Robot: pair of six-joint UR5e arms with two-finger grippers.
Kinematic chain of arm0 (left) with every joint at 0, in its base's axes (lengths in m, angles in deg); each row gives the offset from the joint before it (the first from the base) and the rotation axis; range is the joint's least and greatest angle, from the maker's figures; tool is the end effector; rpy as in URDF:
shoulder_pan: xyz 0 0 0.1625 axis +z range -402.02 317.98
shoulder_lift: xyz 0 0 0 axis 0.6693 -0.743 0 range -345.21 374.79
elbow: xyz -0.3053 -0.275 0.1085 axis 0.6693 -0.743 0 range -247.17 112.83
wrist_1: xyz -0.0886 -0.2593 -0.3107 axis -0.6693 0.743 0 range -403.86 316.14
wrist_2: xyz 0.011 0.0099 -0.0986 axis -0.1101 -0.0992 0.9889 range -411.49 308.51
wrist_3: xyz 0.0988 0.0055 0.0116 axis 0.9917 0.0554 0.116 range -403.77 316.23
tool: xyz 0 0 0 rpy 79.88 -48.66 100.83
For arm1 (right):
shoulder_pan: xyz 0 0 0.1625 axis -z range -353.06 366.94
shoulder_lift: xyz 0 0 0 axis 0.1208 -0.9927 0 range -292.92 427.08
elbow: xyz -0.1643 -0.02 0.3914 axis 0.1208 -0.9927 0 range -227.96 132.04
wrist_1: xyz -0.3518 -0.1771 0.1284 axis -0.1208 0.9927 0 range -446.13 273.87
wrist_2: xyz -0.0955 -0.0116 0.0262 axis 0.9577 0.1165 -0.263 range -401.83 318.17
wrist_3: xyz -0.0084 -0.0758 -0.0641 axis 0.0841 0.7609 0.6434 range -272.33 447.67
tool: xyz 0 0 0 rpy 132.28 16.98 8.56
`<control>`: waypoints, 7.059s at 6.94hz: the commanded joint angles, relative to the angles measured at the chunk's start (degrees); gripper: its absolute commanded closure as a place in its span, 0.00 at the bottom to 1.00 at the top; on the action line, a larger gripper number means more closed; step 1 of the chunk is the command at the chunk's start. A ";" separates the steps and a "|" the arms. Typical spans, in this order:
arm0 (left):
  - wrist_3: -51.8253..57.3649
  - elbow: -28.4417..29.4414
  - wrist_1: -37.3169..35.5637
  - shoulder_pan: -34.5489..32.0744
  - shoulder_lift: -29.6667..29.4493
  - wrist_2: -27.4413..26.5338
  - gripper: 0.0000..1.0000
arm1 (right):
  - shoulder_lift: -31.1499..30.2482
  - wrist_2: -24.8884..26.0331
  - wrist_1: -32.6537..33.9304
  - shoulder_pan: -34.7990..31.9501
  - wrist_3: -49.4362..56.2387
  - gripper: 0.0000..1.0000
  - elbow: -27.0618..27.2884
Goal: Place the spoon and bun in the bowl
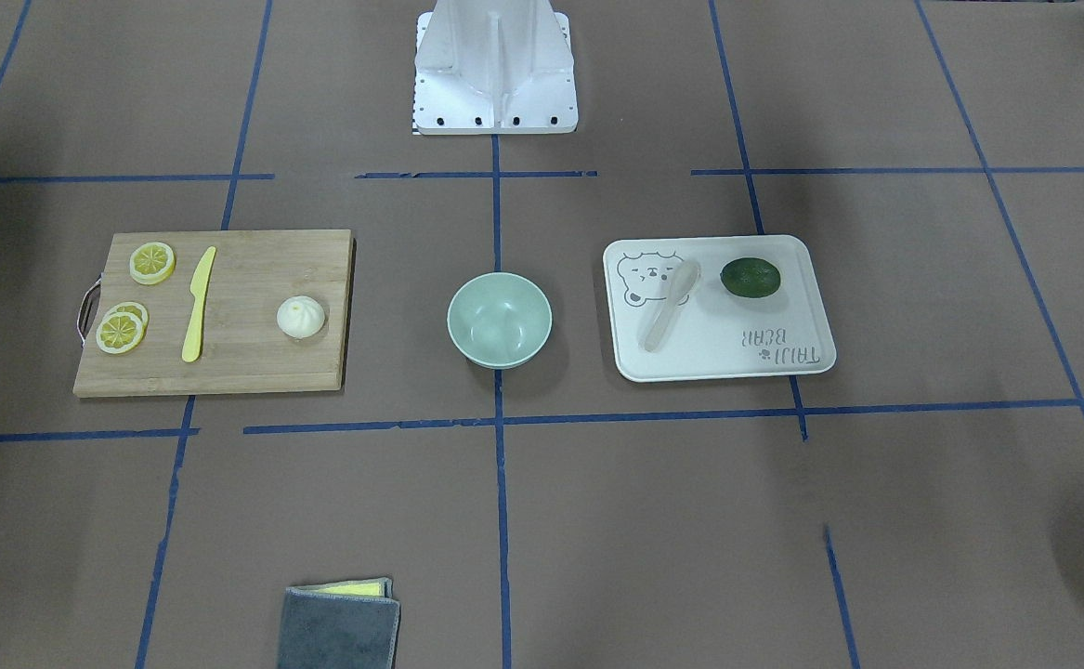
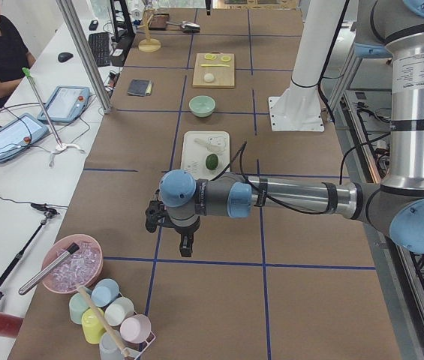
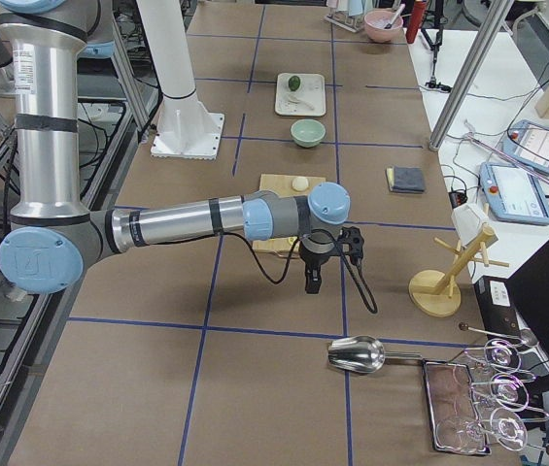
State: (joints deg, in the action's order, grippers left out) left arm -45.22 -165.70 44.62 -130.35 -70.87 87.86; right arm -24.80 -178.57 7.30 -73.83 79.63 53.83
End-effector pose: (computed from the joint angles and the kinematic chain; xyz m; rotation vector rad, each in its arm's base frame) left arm -0.0443 -0.4631 0.6179 0.0202 0.8622 0.0236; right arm -0.0169 -0.4828 0.5762 -0.0168 -0.8218 -0.0658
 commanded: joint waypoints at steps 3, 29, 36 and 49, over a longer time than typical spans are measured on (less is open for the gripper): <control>-0.31 -1.23 0.73 0.44 -0.92 -0.31 0.00 | 0.37 -0.11 -0.18 0.08 -0.74 0.00 -1.24; -27.56 2.91 23.98 55.99 -25.78 -35.38 0.80 | 0.47 -0.81 -3.09 0.17 -0.92 0.00 -1.07; -37.26 -0.71 20.59 55.02 -33.57 -35.29 1.00 | 0.47 -1.16 -3.35 0.17 -0.92 0.00 -0.89; -62.28 9.43 29.91 56.17 -42.87 -42.06 0.01 | 0.90 -5.12 -13.50 4.37 -12.34 0.00 -0.45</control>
State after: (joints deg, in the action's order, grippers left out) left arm -107.90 -154.33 74.73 -73.12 -115.95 45.42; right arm -24.06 -183.14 -1.30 -71.60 75.04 53.26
